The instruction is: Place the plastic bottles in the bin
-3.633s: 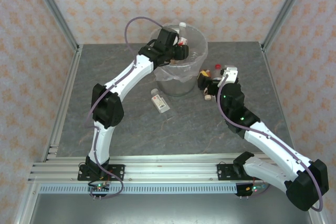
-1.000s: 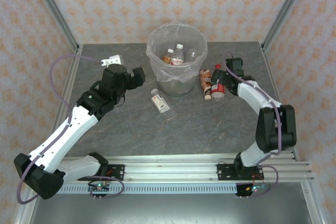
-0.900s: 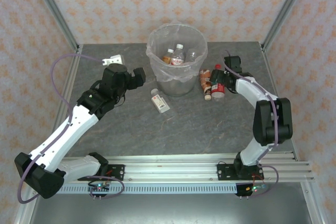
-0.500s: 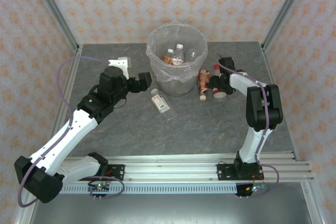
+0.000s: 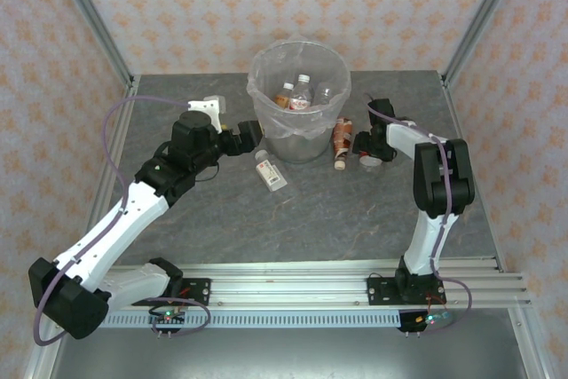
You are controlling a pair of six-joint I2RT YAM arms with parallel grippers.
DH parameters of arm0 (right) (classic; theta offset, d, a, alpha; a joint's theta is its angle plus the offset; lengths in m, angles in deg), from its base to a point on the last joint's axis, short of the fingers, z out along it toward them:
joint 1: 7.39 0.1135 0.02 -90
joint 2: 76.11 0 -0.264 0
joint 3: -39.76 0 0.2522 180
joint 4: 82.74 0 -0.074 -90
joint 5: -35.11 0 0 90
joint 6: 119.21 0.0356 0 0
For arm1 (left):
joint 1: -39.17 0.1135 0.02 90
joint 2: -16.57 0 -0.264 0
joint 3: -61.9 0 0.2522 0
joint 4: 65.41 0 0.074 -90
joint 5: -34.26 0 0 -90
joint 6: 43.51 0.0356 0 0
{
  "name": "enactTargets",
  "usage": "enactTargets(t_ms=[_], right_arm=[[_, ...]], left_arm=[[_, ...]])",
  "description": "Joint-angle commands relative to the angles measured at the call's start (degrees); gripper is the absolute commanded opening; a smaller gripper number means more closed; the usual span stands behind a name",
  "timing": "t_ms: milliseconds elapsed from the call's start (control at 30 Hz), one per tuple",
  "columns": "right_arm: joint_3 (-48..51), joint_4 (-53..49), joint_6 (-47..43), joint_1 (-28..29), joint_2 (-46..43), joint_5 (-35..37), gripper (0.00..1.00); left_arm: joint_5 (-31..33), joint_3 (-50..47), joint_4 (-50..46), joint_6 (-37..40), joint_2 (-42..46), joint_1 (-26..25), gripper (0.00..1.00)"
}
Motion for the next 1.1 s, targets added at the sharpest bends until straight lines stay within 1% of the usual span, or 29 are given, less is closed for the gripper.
enactTargets(t_ms=[0,33,100,267,433,567,667,767,867,1067], right_arm=[[-0.99,-2.01,0.13,-0.11,0.03,1.44,0.69],[-0.30,-1.40,0.33,-0.11,-0.73,1.95,0.67],[1.73,0.02,0.66,-0.11,-2.69,3.09,0.66],[8.81,4.55,1.14,-0.11,-10.30,5.84,0.65],[16.01,8.92,0.71,-0.11,-18.47,6.40,0.63],[19.25,10.63,1.03,-0.11,-22.51,6.60,0.61],[21.90,12.64,1.41,-0.11,-26.17,5.08,0.61],[24.06,13.76,2.04,-0.11,-30.00,5.17,0.59],[24.74,13.01,3.24,-0.11,-34.31,5.06,0.58],[24.75,12.44,2.86,-0.11,-43.80,1.06,0.56]], left_arm=[[3.12,2.06,-2.70,1.68,1.55,0.14,1.00],[5.07,2.04,-3.40,1.44,1.85,0.20,1.00],[6.76,1.95,-3.83,1.58,2.18,0.18,1.00],[7.14,1.97,-4.09,1.83,2.23,0.19,1.00],[6.97,1.84,-4.15,1.39,1.97,-0.63,1.00],[7.94,1.95,-4.60,2.09,1.13,-1.62,1.00],[8.23,2.30,-4.97,2.46,0.26,-1.76,1.00],[8.38,2.21,-4.97,2.82,-0.30,-1.71,1.00],[8.62,2.06,-4.73,3.27,-0.43,-1.71,1.00],[9.26,2.63,-5.40,3.92,-0.46,-1.77,1.00]])
